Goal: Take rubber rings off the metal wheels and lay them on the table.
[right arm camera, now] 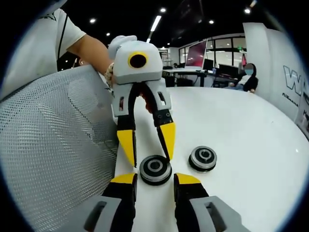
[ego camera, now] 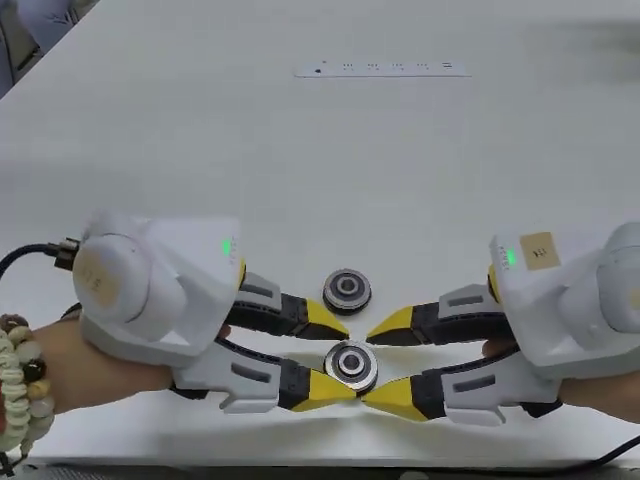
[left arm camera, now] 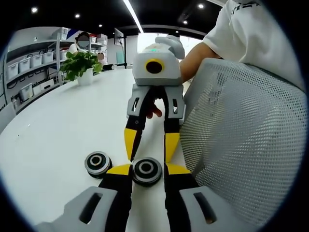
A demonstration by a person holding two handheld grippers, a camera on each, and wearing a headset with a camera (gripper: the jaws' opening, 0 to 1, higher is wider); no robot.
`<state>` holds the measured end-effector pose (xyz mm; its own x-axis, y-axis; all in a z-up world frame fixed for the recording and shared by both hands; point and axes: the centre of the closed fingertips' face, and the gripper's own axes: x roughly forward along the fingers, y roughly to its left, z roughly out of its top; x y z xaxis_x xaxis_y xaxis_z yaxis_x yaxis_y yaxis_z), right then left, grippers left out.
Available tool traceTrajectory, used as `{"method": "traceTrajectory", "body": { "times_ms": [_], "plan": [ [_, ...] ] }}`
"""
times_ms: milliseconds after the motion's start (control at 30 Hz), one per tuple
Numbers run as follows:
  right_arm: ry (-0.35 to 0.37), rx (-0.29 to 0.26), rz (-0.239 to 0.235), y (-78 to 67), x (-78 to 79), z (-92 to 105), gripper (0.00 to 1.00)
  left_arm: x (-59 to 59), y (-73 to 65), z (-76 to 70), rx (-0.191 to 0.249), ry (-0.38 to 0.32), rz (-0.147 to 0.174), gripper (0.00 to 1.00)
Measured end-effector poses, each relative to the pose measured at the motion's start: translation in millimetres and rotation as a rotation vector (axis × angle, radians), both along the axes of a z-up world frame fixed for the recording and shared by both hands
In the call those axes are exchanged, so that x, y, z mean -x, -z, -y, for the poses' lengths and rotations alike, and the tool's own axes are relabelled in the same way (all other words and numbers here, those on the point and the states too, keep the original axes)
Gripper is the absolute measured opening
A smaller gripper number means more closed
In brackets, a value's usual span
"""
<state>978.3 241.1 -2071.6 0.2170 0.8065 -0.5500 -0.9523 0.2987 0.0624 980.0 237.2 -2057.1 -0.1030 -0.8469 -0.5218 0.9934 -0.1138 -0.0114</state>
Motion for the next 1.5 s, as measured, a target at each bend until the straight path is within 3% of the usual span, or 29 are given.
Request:
{"method": "traceTrajectory", "body": {
  "times_ms": [233,433,700,1233,1500],
  "plan": [
    [0.003,-0.003,0.000,1.5,-0.9,-0.1,0.26,-4.4,2.4,1.1,0.007,-0.011,-0.002,0.15],
    [0.004,-0.010,0.003,0.9,-1.3,-2.1,0.25,-6.8,3.1,0.8,0.020,0.000,0.038,0.11],
    [-0.003,-0.001,0.015,1.5,-0.8,-2.3,0.23,-4.9,3.2,0.6,0.022,0.011,0.057,0.09],
    [-0.003,0.013,0.011,2.2,2.0,5.7,0.14,-2.7,2.6,0.9,0.038,0.013,0.056,0.07],
    [0.001,0.028,0.013,2.9,2.2,5.8,0.16,-2.3,2.5,0.2,0.043,0.007,0.053,0.07]
  ]
}}
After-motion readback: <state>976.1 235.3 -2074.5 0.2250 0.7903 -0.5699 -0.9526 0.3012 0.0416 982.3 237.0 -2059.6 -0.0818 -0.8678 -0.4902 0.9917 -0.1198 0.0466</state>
